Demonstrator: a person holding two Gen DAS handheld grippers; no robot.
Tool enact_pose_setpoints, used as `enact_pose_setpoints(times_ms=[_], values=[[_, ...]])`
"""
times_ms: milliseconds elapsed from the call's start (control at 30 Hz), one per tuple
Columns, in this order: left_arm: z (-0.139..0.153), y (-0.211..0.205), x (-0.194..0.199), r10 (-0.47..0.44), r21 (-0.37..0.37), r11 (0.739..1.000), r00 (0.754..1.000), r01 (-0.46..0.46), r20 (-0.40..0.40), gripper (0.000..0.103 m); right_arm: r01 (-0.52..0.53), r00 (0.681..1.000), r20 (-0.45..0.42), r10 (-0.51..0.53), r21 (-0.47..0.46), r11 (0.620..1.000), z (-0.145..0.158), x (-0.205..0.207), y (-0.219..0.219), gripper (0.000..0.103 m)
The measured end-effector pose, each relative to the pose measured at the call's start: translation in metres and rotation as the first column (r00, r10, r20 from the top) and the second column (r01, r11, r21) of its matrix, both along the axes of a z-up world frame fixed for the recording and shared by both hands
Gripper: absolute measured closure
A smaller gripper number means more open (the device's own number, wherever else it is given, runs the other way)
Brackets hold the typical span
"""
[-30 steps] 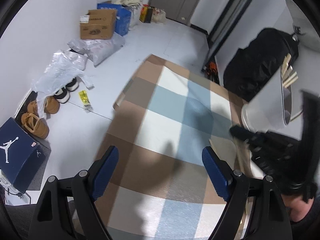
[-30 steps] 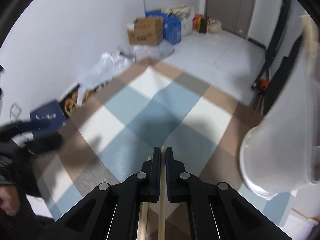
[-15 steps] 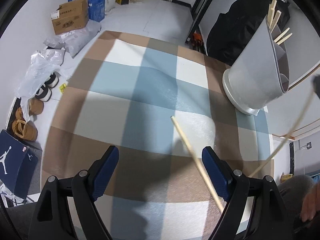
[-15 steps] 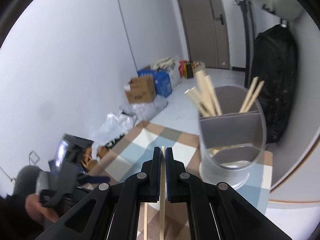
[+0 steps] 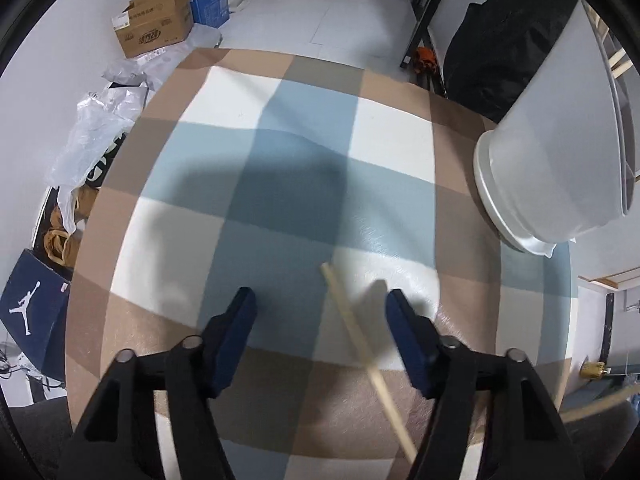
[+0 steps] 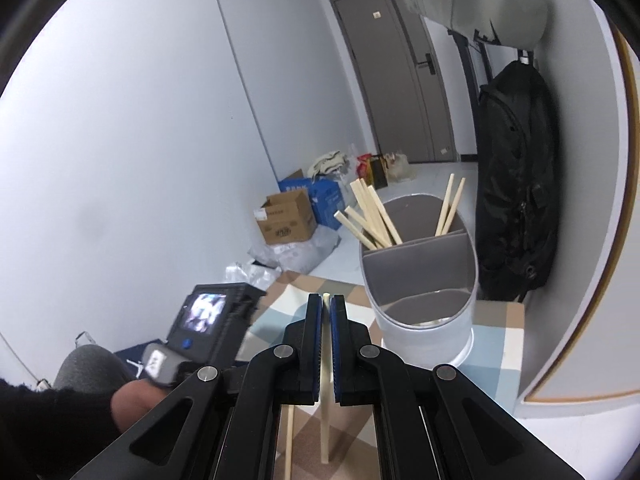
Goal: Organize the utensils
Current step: 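Grasp the last chopstick with the left tool while the right tool lifts its chopstick, then carry both held chopsticks up over the white holder's opening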
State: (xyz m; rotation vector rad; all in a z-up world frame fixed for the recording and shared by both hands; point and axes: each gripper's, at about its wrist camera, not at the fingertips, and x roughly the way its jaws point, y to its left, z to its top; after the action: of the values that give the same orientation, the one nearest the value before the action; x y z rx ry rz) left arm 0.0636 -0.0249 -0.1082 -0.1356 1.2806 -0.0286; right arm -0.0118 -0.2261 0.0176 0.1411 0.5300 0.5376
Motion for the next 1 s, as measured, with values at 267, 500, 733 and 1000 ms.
enact_pose_setpoints(times_ms=[267,500,733,1000], values=[[0.002,-0.010,0.000,-0.002,0.080,0.997,1.000,0.001,0.010,0.092,0.005,1.000,0.025,-0.005,0.020,1.000,0.004,-0.007,-0.007,0.100],[0.000,0.000,0.003,0.072,0.004,0.997,0.997,-0.072,0.019,0.103,0.018,1.000,0.020,-0.018,0.024,1.000,0.004,-0.007,-0.008,0.100],[0.018,0.005,-0.005,0.061,-0.025,0.998,0.990,-0.058,0.130,0.103,0.038,0.999,0.019,-0.039,0.017,0.999,0.002,-0.006,-0.008,0.100],[0.049,0.025,-0.019,0.111,-0.101,0.991,0.962,-0.088,0.251,0.103,0.057,0.998,0.034,-0.058,0.027,0.998,0.005,-0.008,-0.007,0.100]])
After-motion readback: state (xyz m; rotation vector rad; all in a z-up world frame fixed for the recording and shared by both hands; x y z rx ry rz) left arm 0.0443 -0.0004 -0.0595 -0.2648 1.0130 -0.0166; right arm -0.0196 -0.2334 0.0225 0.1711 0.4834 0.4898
